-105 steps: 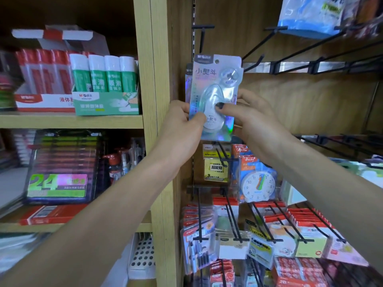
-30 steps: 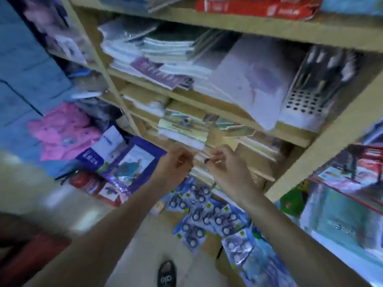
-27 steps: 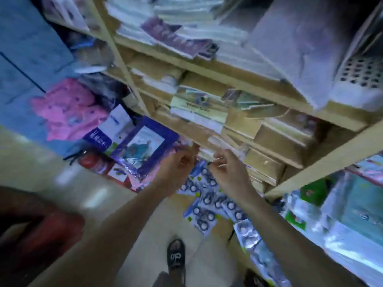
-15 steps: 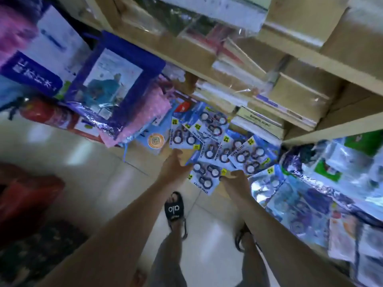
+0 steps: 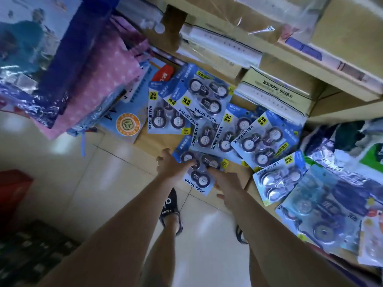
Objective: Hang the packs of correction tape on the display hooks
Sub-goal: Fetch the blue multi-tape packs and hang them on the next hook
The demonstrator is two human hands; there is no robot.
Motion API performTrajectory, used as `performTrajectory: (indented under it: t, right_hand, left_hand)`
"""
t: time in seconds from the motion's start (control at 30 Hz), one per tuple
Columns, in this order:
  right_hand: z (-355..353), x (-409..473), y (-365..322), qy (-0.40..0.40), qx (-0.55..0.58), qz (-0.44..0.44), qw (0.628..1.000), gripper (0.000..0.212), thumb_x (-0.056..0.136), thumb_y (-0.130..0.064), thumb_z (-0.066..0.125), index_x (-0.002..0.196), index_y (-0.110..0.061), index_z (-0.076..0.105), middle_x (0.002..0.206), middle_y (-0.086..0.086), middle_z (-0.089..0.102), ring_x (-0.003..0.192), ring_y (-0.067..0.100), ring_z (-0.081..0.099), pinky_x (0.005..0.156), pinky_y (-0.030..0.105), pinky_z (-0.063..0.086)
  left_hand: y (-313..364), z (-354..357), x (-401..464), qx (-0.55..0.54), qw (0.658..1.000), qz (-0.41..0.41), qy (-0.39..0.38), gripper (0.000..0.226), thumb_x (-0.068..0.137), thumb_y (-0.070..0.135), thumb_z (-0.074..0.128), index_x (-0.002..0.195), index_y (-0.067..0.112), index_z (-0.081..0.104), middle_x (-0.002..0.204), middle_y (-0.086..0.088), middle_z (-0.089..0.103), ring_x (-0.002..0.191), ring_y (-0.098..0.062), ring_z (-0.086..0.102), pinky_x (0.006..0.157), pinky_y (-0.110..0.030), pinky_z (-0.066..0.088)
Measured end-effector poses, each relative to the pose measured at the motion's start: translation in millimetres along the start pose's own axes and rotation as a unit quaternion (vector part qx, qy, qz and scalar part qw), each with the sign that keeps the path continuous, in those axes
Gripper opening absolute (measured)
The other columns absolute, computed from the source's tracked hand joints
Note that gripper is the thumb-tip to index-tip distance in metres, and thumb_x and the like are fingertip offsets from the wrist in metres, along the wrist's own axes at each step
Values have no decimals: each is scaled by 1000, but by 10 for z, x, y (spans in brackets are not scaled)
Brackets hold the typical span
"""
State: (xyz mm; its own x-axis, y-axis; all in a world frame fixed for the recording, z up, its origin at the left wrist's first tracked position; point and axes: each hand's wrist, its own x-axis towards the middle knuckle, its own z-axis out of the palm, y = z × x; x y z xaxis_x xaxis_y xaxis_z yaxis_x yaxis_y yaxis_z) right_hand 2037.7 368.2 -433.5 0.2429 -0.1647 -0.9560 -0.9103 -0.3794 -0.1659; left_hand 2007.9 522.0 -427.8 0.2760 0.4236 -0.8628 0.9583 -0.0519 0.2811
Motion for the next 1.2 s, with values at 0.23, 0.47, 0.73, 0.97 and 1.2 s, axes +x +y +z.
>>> performTrajectory:
  t: [0.23, 0.47, 0.73, 0.97, 1.2]
  right_hand:
    - [106, 102, -57, -11, 80, 63, 995, 69, 83, -42, 82, 134, -2, 57, 119, 11, 69, 95, 23, 64, 84, 35, 51]
    - [27, 27, 27, -12, 144, 78, 986, 58, 78, -34, 88, 121, -2, 66, 91, 9, 67, 74, 19, 59, 77, 32, 58]
    - [8, -292, 72, -161, 190, 73, 966, 16, 97, -16, 68, 111, -11, 74, 85, 6, 79, 76, 19, 66, 66, 28, 53]
    - [87, -502, -408, -177, 137, -44, 974, 19, 96, -7, 65, 112, -18, 69, 96, 6, 77, 85, 19, 66, 70, 29, 49]
    - [7, -185, -1473, -6, -13, -220, 975, 52, 91, -20, 80, 139, -11, 61, 123, 13, 67, 102, 29, 69, 83, 45, 60]
  left_hand:
    - [-8, -78, 215, 94, 995, 22, 10, 87, 78, 48, 83, 144, 11, 40, 138, -16, 39, 131, -36, 45, 108, -43, 43]
    - [12, -267, 181, 170, 985, 21, -26, 70, 81, 60, 75, 138, 24, 56, 139, -16, 49, 134, -39, 43, 104, -42, 41]
    - [111, -725, -176, -96, 989, 61, -92, 30, 84, 26, 85, 102, 10, 67, 91, -4, 67, 72, -11, 60, 42, -13, 44]
    - [340, -1150, -251, -118, 983, 109, -89, 26, 89, 30, 81, 101, 32, 57, 97, 10, 62, 85, -5, 60, 67, -25, 50]
    - [922, -1083, 195, -109, 977, 177, -41, 21, 91, 32, 76, 95, 18, 61, 87, -7, 56, 83, -27, 56, 72, -34, 51]
